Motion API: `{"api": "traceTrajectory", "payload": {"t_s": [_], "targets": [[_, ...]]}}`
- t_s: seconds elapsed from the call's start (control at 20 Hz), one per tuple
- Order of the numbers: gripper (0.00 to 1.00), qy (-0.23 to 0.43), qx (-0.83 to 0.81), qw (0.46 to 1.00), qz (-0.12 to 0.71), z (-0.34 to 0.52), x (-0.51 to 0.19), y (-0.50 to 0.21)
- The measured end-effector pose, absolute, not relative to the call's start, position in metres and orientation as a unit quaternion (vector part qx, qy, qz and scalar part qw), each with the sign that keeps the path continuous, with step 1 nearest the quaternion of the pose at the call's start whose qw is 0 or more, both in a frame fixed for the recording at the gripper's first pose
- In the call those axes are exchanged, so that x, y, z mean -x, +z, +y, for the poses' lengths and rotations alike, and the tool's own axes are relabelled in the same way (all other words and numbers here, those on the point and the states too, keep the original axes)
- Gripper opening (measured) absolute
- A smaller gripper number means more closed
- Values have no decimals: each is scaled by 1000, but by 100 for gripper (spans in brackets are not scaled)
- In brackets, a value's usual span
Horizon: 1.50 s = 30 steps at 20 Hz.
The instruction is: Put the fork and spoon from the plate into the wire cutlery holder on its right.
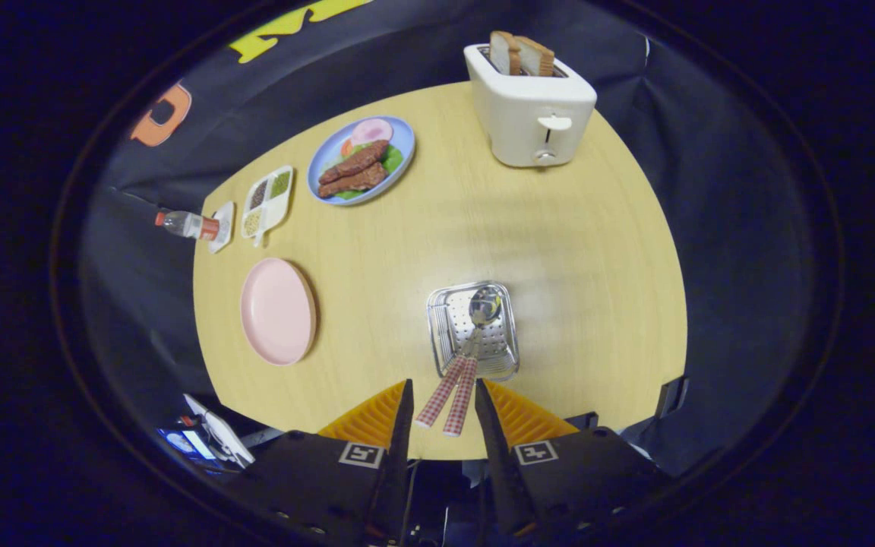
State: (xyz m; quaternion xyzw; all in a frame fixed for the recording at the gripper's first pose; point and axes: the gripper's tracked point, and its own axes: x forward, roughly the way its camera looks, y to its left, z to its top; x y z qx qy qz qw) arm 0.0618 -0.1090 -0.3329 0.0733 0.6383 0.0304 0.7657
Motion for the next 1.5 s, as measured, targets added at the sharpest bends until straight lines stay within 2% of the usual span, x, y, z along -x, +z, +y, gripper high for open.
{"api": "traceTrajectory", "payload": {"t_s": [0.2, 0.5, 0.75, 0.85, 0.9, 1.1, 1.35, 1.5], "targets": [[76, 45, -60, 810, 582, -81, -61, -312], [88, 57, -60, 893, 443, -27, -69, -250], [89, 72, -30, 938, 338, 2, -61, -194], [98, 76, -19, 956, 283, 15, -57, -169], [98, 67, -12, 965, 254, 14, -52, -156], [98, 31, 16, 988, 151, 19, -40, -110], [96, 11, 8, 1000, 6, 28, 8, -45], [96, 7, 13, 999, -45, 41, 33, -27]]}}
